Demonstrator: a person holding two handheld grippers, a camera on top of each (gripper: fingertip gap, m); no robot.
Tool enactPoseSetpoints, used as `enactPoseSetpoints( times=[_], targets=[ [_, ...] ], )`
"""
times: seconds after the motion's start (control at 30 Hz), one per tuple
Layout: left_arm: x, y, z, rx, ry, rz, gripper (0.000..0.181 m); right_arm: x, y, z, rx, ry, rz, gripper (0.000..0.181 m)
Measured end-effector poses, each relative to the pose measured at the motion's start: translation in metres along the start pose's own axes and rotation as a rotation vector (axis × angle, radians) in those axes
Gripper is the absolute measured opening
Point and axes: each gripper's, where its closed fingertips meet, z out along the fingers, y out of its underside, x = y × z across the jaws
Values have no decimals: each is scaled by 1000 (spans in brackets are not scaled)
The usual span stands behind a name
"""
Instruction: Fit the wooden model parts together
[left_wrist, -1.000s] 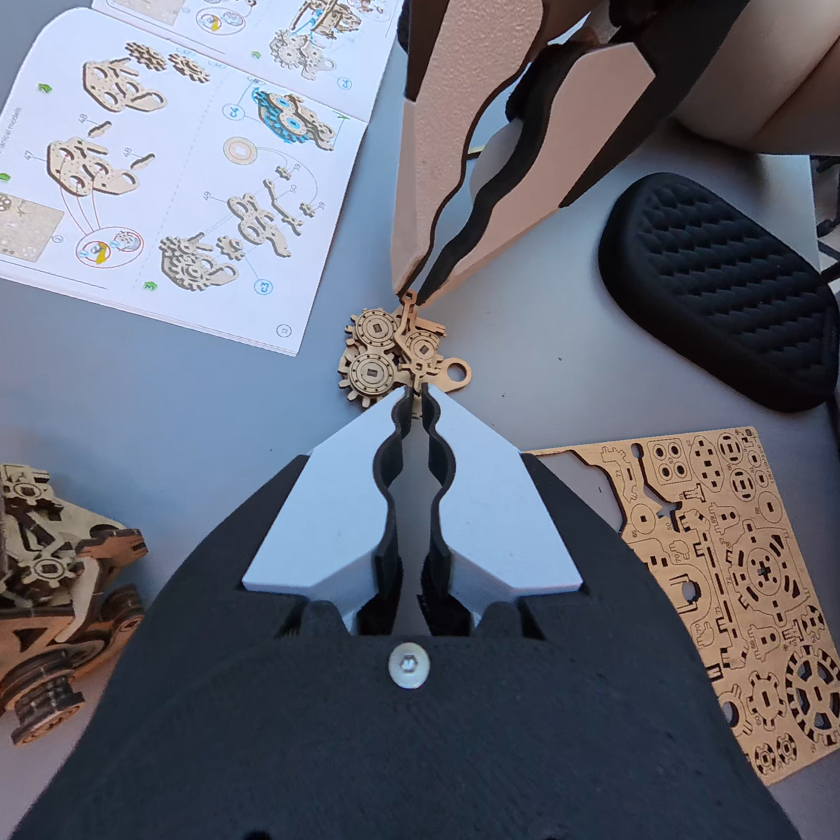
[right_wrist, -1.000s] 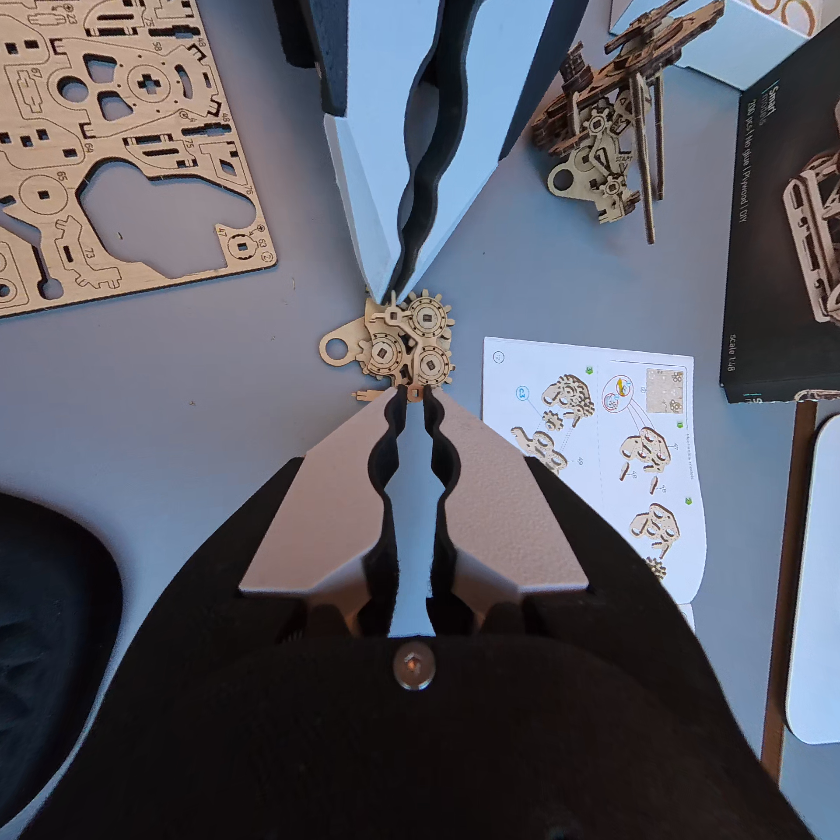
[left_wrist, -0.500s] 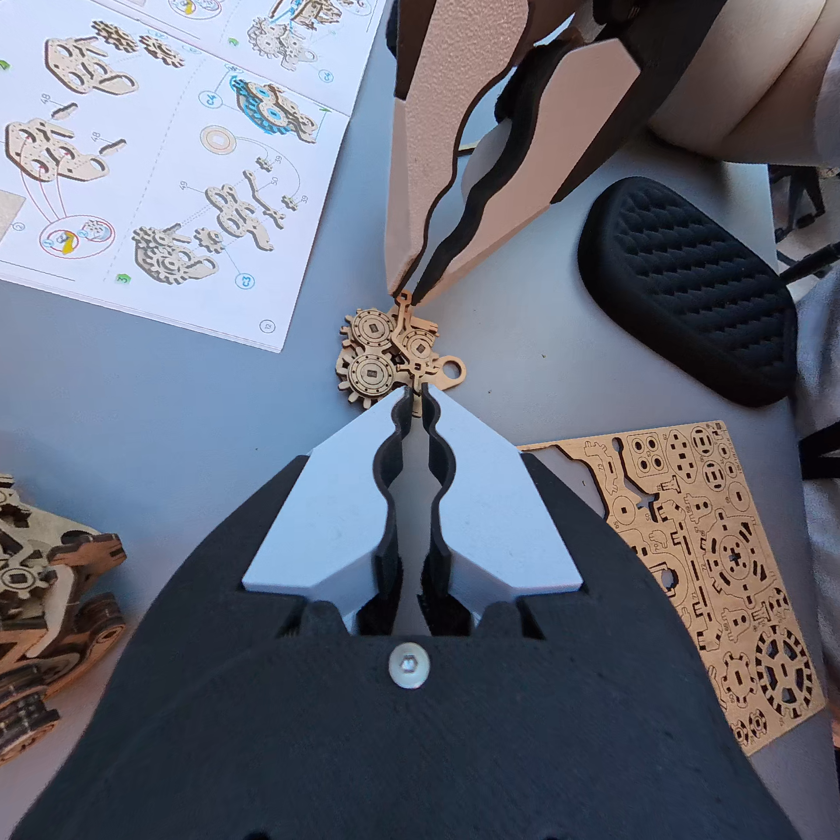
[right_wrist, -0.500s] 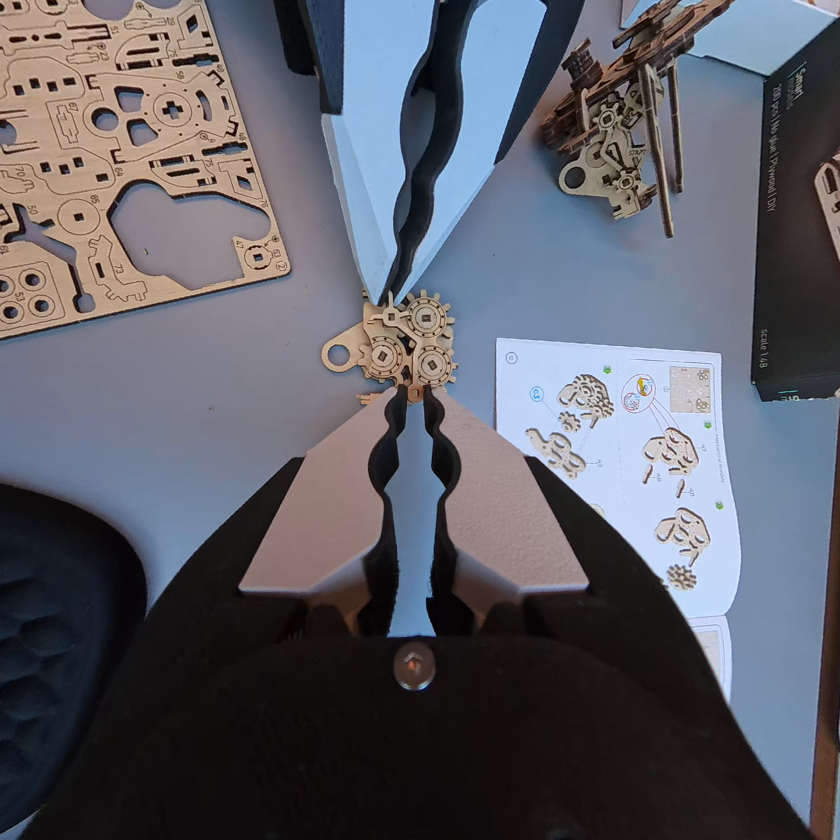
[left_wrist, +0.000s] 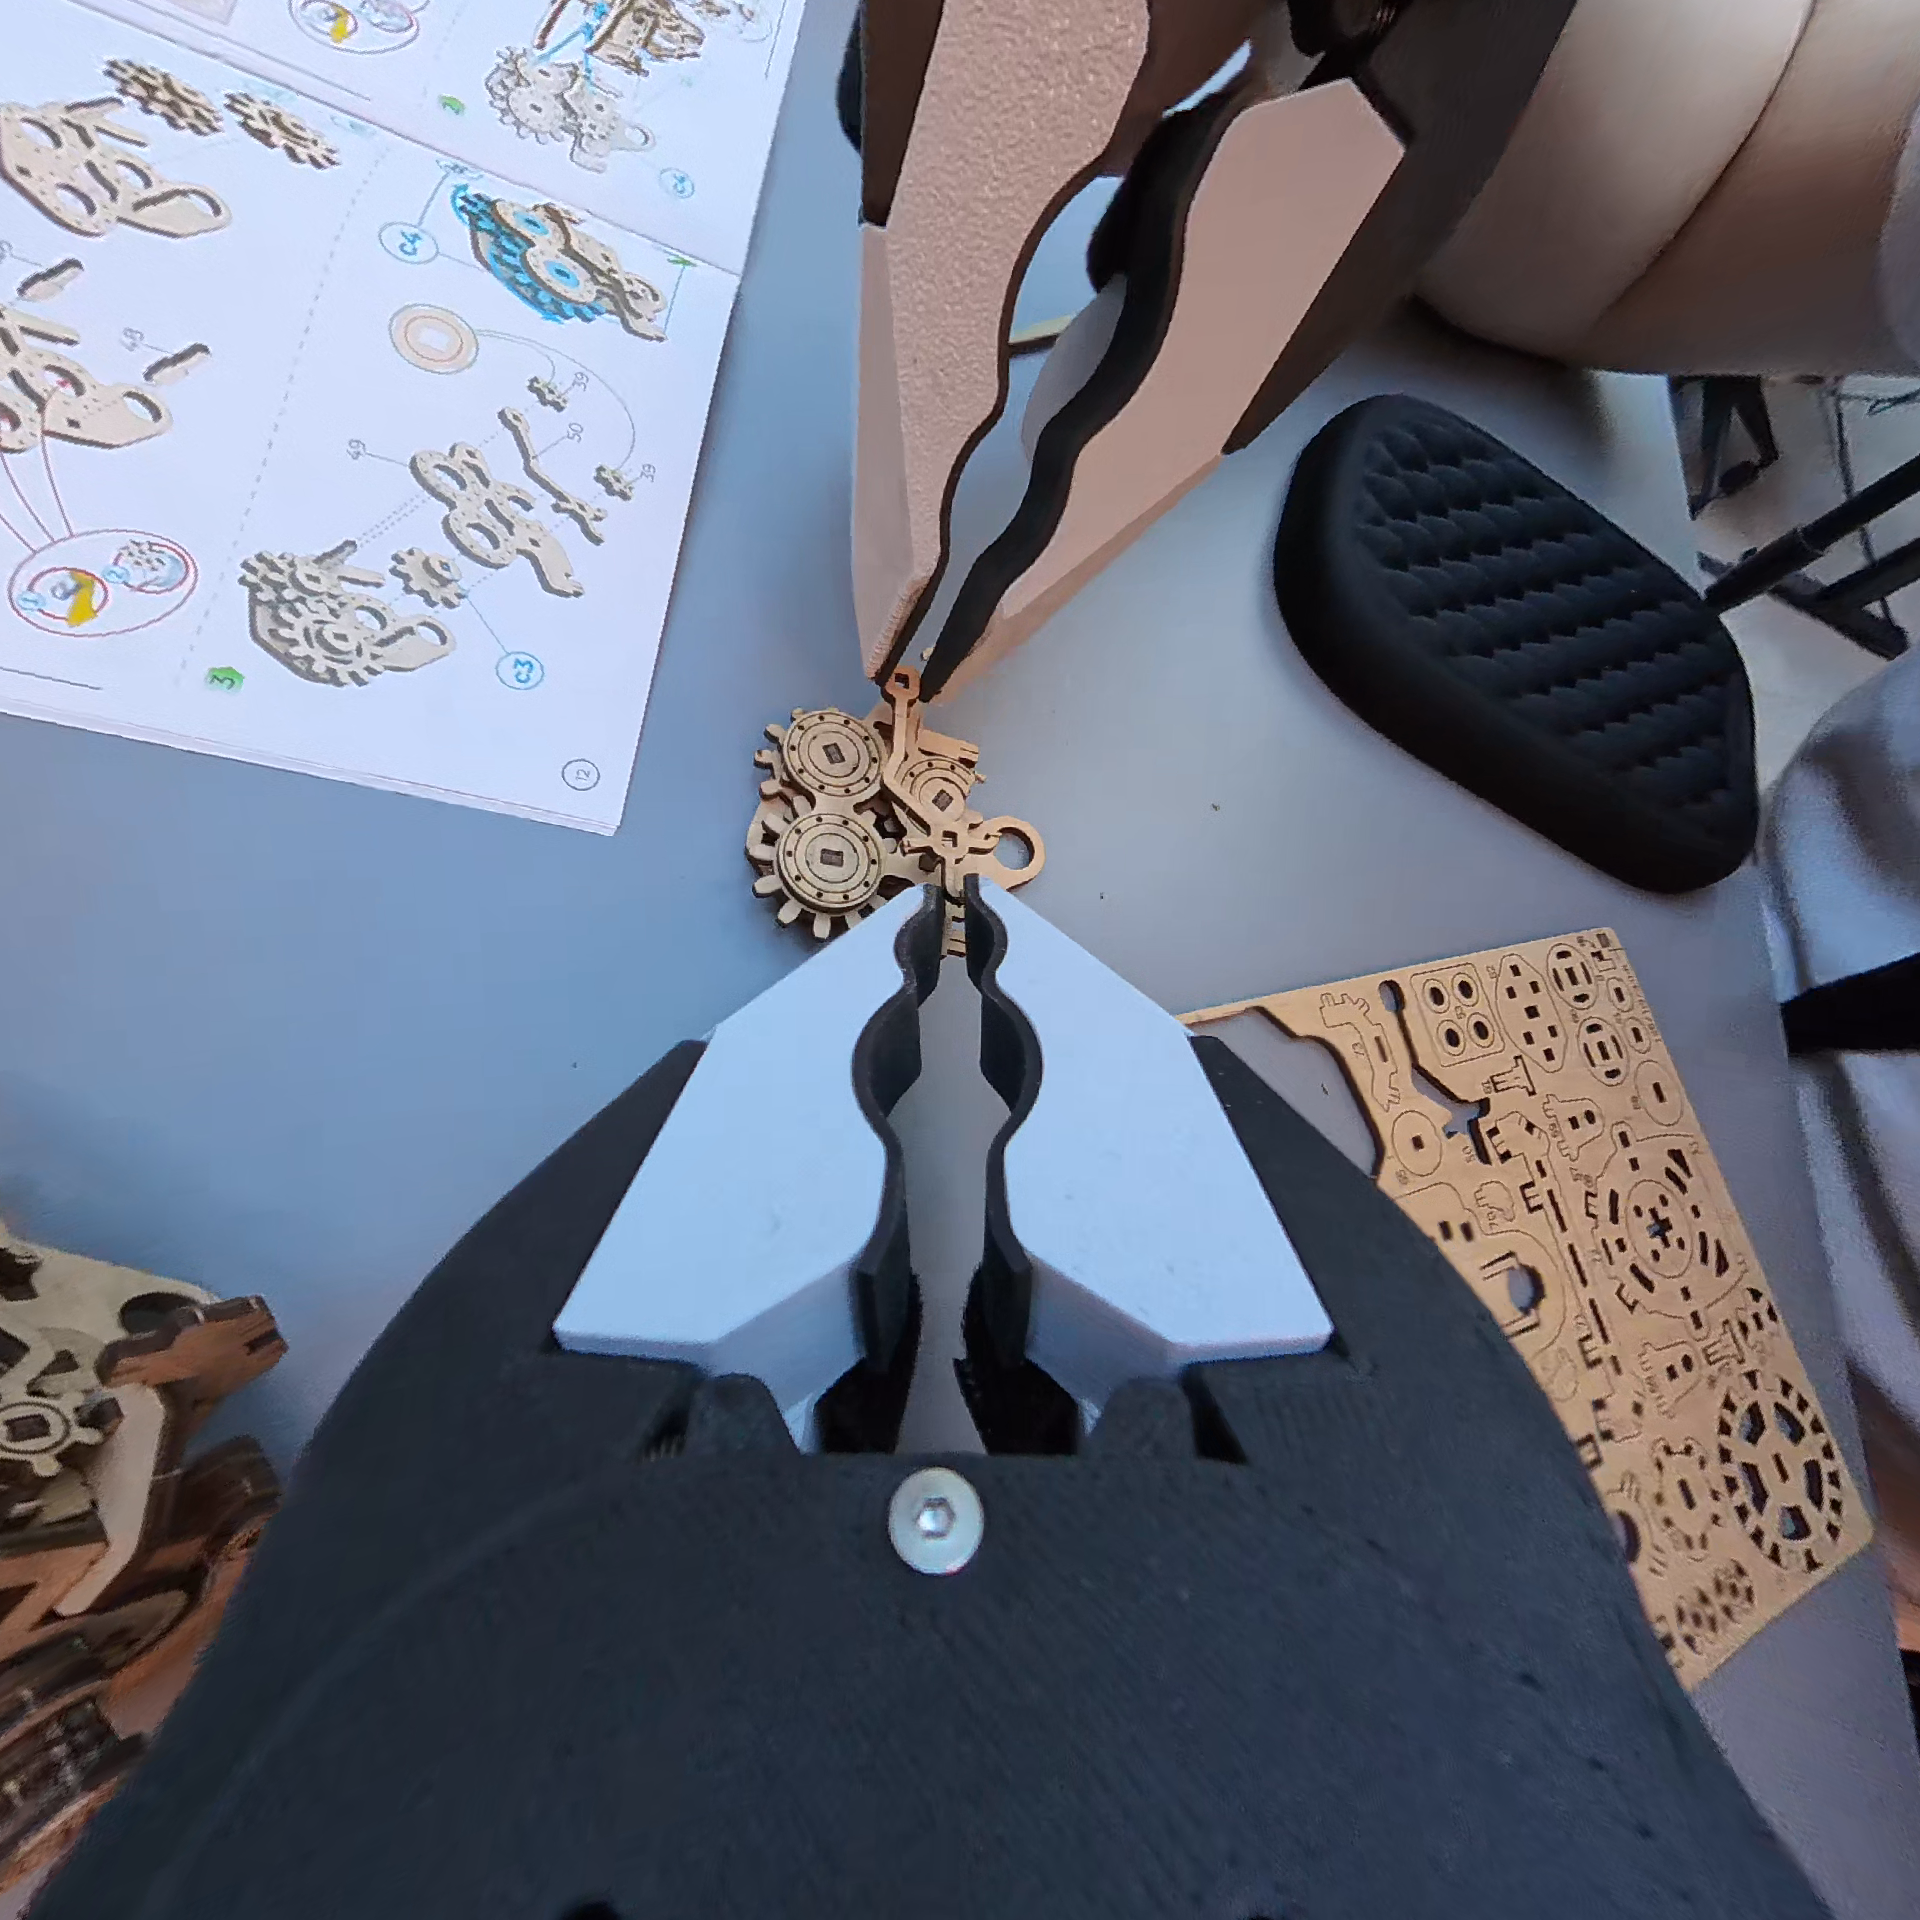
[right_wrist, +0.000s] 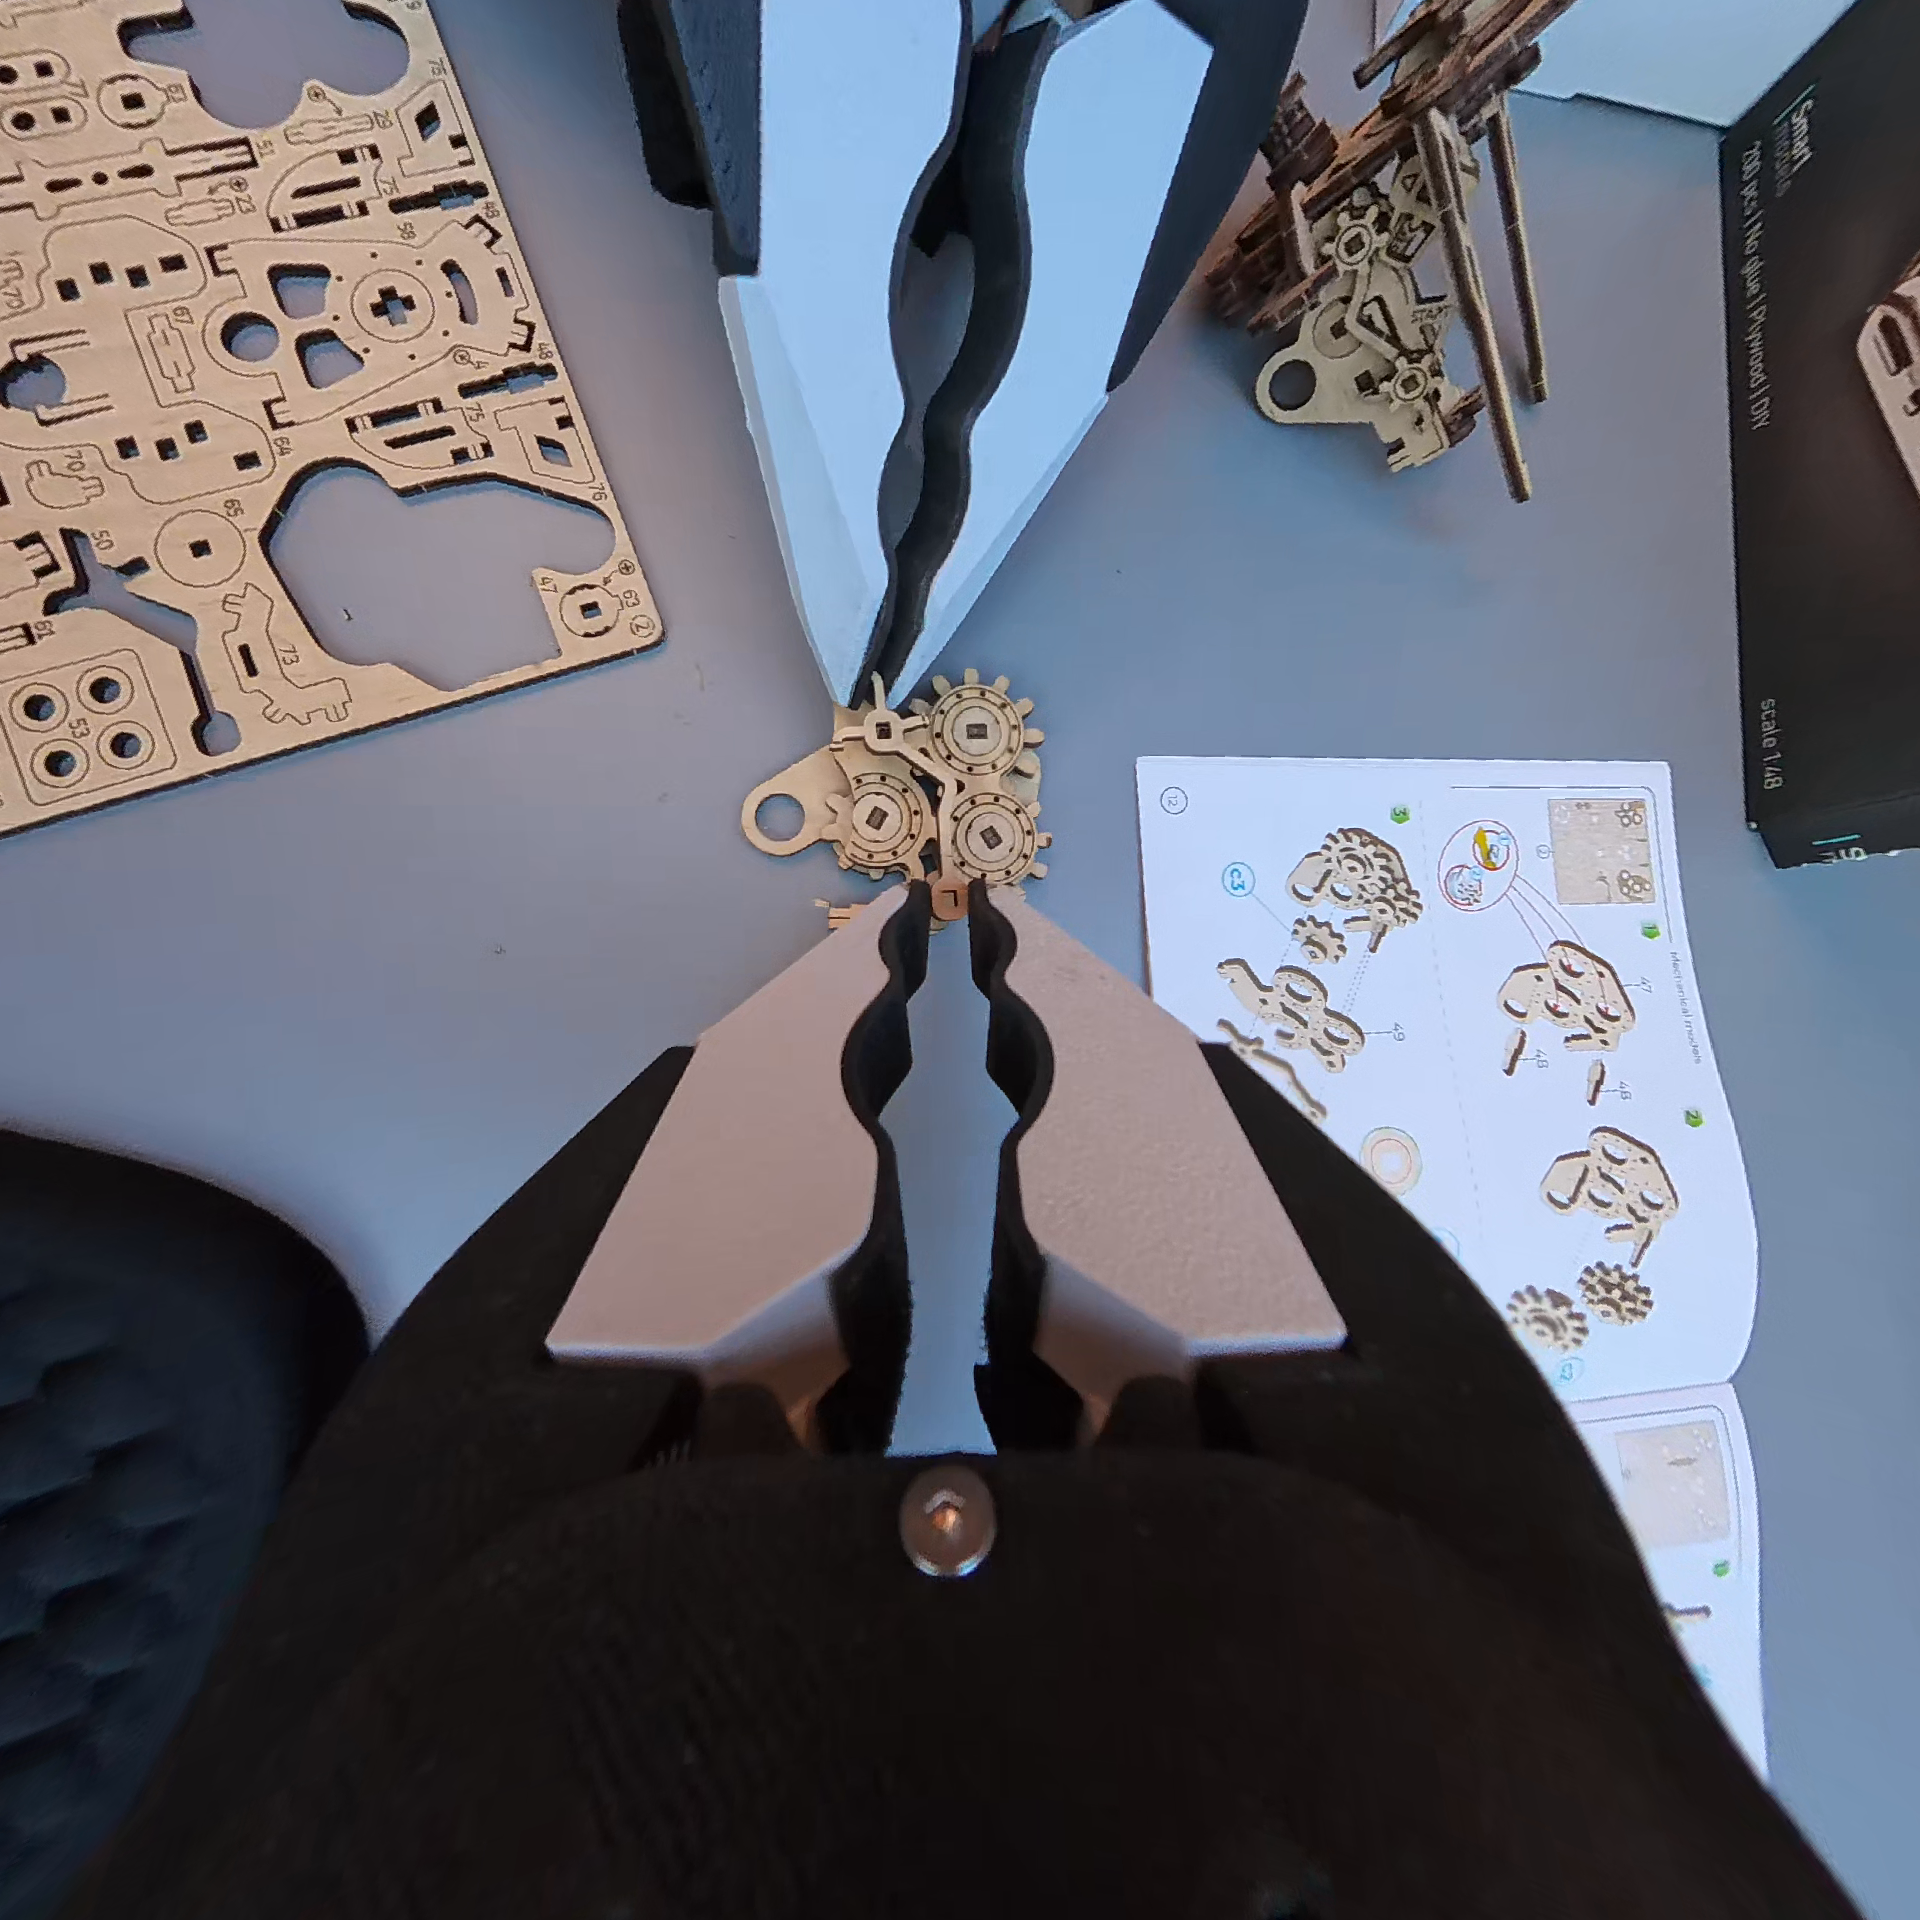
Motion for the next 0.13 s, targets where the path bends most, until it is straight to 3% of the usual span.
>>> enactPoseSetpoints(
  times=[0.13],
  targets=[
    [1,1,0,-22,-43,85,1,-6,0,-2,2,31,13,6]
  ],
)
